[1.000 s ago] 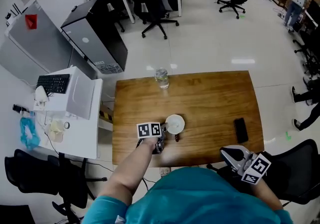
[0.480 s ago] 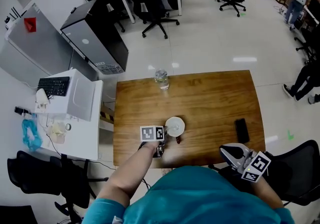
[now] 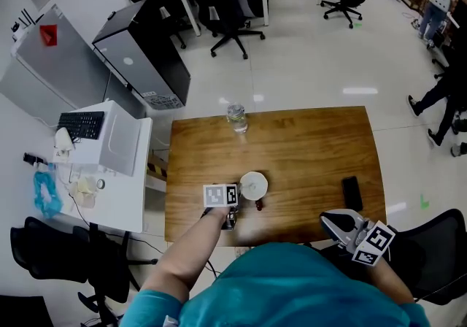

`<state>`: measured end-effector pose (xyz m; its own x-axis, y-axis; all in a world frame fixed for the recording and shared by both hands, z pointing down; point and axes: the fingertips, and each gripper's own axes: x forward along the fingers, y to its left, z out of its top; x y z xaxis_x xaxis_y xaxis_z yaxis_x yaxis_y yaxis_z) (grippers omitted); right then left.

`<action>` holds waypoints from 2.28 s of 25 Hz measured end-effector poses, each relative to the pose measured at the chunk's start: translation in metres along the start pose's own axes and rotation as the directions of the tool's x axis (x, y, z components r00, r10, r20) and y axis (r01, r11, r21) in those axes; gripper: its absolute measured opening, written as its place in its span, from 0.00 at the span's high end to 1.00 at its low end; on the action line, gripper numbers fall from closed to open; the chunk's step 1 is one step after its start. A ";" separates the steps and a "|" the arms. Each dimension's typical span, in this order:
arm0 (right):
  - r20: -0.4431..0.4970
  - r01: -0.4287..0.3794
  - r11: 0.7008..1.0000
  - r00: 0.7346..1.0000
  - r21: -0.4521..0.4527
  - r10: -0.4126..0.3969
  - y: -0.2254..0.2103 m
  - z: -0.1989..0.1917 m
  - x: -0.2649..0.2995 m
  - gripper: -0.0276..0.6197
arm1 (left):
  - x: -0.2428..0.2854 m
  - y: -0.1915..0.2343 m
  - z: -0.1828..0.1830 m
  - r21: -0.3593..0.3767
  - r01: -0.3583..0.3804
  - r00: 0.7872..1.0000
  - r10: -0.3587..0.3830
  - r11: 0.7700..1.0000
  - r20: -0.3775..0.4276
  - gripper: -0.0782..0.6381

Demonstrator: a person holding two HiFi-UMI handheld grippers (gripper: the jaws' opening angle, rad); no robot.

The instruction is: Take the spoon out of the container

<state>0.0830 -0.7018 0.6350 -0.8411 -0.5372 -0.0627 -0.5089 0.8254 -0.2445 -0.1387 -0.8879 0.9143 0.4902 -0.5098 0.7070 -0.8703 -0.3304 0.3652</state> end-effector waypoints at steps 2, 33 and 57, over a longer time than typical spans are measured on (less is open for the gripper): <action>0.002 0.000 1.000 1.000 0.000 0.000 0.001 0.003 -0.001 0.95 | -0.006 -0.002 0.005 0.004 0.000 1.000 0.000 1.000 0.012 0.82; 0.044 -0.295 0.954 0.953 -0.059 0.298 0.244 0.036 -0.120 0.95 | -0.434 -0.257 -0.123 -0.061 0.391 0.813 -0.313 0.918 0.492 0.82; 0.049 -0.273 0.952 0.958 -0.139 0.282 0.588 0.012 -0.300 0.95 | -0.682 -0.401 -0.406 0.129 0.508 0.683 -0.489 0.852 0.543 0.82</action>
<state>0.0384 -0.0579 0.4982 -0.9405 -0.2905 -0.1763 -0.2802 0.9565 -0.0812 -0.1432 -0.0849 0.5316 0.7861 -0.6176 -0.0244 -0.4864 -0.6425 0.5921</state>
